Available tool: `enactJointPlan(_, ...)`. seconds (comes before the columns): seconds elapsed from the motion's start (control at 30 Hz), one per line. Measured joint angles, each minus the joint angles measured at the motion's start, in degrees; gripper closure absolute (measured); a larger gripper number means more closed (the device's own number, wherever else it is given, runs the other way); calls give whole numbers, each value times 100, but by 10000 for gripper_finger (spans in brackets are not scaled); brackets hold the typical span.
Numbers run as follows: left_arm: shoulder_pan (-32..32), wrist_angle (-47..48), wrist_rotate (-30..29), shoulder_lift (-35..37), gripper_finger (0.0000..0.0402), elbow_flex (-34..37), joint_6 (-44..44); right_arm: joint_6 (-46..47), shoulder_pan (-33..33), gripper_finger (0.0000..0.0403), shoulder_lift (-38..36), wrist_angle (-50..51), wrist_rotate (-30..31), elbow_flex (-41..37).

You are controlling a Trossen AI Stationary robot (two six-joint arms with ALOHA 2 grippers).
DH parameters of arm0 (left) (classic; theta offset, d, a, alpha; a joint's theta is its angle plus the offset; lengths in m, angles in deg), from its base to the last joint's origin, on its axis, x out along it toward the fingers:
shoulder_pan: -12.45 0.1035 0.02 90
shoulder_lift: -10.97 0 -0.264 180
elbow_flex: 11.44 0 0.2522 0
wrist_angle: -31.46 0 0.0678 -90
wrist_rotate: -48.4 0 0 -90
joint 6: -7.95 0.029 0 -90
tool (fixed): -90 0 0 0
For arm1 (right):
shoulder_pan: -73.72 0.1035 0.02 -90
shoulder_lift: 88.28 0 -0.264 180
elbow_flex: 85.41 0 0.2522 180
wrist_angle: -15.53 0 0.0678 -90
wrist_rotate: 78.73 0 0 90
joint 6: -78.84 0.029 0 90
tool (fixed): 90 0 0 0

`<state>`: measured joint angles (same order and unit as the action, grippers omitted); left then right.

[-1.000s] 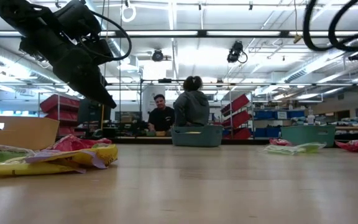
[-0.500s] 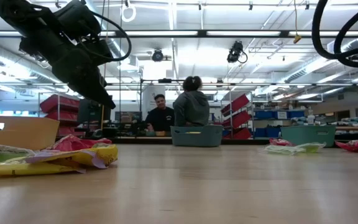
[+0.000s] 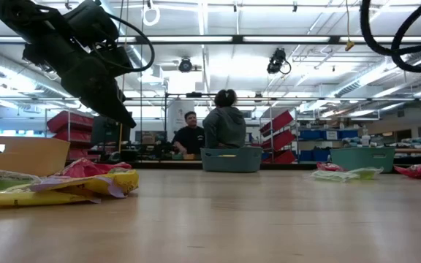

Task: Sort candy
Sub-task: Put the yellow candy into the blue bin

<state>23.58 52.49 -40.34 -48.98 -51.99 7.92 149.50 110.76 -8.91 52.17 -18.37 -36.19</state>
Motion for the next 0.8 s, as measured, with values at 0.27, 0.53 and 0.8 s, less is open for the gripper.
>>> enactJointPlan(0.27,1,-2,0,1,396,0,0,169,464,271,13,333,651,357)
enactJointPlan(0.53,-1,-1,0,0,396,0,0,-41,882,167,28,633,1115,357)
enactJointPlan(0.8,0,58,0,-1,396,0,0,-293,914,175,291,382,1396,246)
